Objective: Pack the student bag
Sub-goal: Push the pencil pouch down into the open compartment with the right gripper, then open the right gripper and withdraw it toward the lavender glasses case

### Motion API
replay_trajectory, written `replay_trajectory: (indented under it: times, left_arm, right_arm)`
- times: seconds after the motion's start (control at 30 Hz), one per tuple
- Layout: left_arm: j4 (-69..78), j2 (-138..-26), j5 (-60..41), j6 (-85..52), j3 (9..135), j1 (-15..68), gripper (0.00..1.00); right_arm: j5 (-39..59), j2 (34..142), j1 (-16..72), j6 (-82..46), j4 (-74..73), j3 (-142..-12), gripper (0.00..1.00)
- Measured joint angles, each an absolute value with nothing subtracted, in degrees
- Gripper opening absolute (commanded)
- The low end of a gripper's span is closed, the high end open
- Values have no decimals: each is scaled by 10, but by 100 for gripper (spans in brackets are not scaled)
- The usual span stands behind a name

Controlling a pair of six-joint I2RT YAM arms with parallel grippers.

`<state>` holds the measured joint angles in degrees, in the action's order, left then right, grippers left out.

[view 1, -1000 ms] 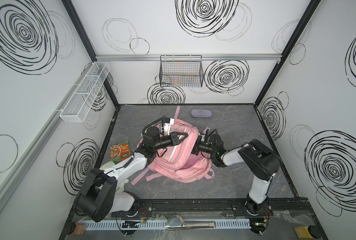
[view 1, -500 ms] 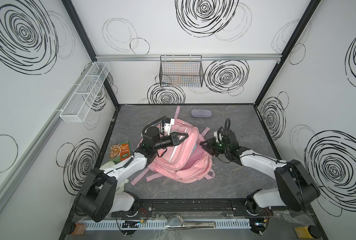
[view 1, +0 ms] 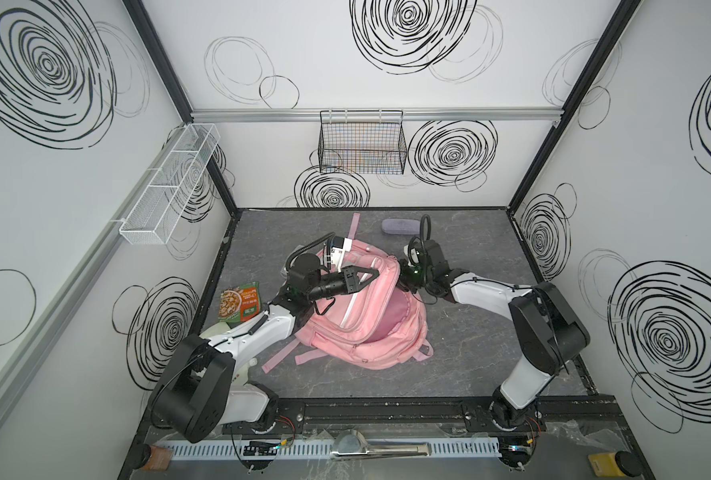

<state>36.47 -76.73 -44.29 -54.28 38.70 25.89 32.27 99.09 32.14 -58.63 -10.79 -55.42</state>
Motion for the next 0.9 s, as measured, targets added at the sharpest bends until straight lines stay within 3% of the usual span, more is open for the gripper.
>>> replay_trajectory:
  times: [0.13, 0.53, 0.7, 0.9]
  left_arm:
    - [372, -767, -456, -545, 387, 259, 0]
    - [379, -772, -465, -555, 387, 260, 0]
    - [386, -773, -465, -555, 387, 262, 0]
    - [385, -773, -464, -541, 391, 266, 0]
  right_arm:
    - [334, 991, 380, -631, -189, -507, 24]
    - [360, 1027, 374, -694, -317, -477, 47]
    - [356, 959, 329, -697, -299, -418, 55]
    - [352, 835, 264, -651, -198, -404, 58]
